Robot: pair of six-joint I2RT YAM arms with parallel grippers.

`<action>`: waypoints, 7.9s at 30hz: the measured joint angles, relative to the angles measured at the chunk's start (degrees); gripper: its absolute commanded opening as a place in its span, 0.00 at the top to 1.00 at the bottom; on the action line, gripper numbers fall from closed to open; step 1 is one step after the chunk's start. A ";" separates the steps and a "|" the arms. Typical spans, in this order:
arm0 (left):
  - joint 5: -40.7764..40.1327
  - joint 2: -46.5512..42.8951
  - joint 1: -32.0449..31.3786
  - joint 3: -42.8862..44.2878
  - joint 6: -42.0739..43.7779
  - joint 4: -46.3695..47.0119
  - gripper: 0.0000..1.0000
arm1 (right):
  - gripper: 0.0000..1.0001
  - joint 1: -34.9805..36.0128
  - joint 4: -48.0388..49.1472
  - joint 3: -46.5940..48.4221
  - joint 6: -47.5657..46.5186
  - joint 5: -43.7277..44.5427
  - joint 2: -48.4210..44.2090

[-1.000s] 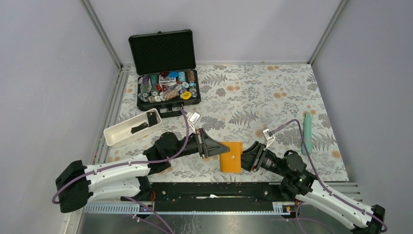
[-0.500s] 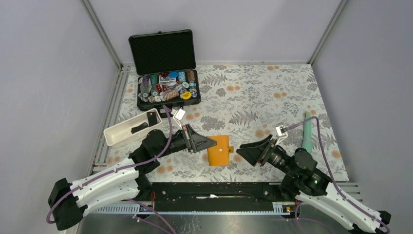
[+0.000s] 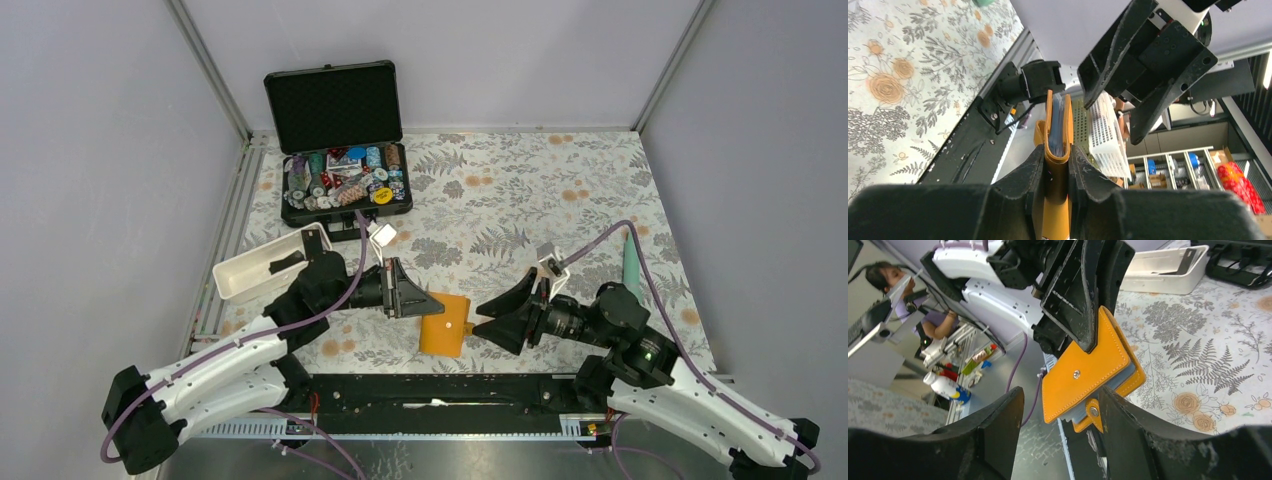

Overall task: Put the credit cards into the card holder
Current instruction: Close the card holder.

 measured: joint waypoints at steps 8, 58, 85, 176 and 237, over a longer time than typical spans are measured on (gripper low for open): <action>5.05 -0.46 0.07 1.31 1.66 -2.32 1.00 | 0.42 -0.02 -1.29 0.85 -3.08 -5.70 3.76; -20.35 -13.40 -4.07 -1.36 9.29 -6.51 1.00 | 0.07 -0.02 19.47 -17.40 20.22 -1.70 7.43; -32.13 -5.29 -12.94 -1.68 7.98 1.49 0.29 | 1.00 0.00 28.09 -16.59 22.86 2.03 10.99; -33.46 -0.35 -16.17 -1.60 2.60 -15.87 1.00 | 0.95 -0.02 2.43 -5.88 8.72 16.28 18.82; -37.97 4.52 -16.96 0.63 1.07 -19.23 1.00 | 1.00 1.70 10.38 -6.14 11.02 15.41 25.75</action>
